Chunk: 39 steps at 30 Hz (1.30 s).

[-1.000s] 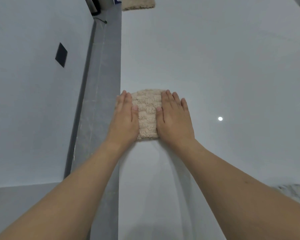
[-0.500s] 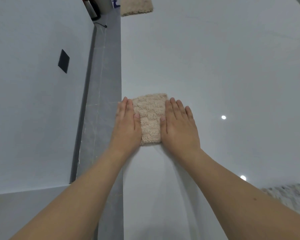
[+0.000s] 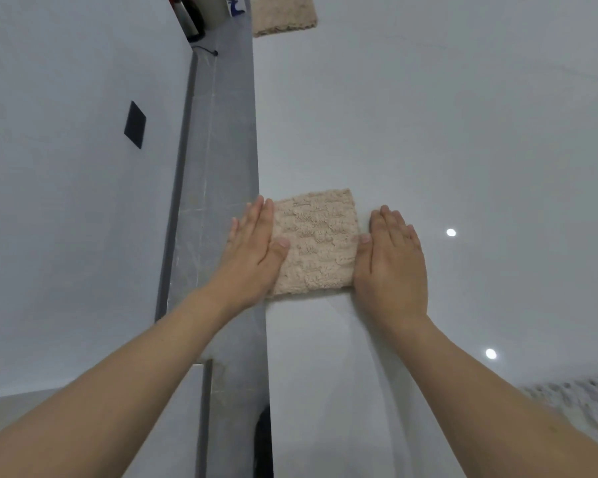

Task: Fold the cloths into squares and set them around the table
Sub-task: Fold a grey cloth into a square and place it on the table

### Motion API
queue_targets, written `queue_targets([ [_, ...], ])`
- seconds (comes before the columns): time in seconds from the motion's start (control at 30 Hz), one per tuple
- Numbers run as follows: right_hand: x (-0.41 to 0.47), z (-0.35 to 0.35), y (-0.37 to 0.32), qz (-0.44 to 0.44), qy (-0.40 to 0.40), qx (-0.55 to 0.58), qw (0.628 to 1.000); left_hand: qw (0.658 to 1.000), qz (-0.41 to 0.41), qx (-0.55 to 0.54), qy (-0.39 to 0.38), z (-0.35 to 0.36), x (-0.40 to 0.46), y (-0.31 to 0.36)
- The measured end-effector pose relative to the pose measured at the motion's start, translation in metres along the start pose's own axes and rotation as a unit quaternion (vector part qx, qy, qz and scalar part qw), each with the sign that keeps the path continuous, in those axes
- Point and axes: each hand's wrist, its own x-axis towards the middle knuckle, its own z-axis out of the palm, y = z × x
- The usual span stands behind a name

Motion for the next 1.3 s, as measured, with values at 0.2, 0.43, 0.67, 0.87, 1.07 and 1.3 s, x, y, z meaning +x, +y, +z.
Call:
queue_targets([
  [0.2,-0.036,0.011,-0.047,0.237,0.189,0.174,0.937,0.99,0.12,-0.048,-0.059,-0.055,0.065,-0.005],
  [0.43,-0.035,0.049,-0.107,0.35,0.29,0.184,0.871,0.942,0.268,0.0,-0.203,-0.056,0.126,0.022],
  [0.67,-0.023,0.056,-0.113,0.394,0.273,0.101,0.872,0.91,0.332,-0.005,-0.251,-0.03,0.133,0.018],
  [0.87,-0.023,0.061,-0.114,0.4,0.222,0.035,0.889,0.902,0.357,0.019,-0.241,-0.03,0.136,0.015],
  [1.07,-0.021,0.058,-0.112,0.427,0.147,-0.017,0.892,0.888,0.399,0.141,-0.18,-0.024,0.135,0.012],
  [1.3,-0.019,-0.008,-0.058,0.373,0.121,0.121,0.912,0.943,0.258,0.171,-0.119,-0.04,0.124,0.036],
])
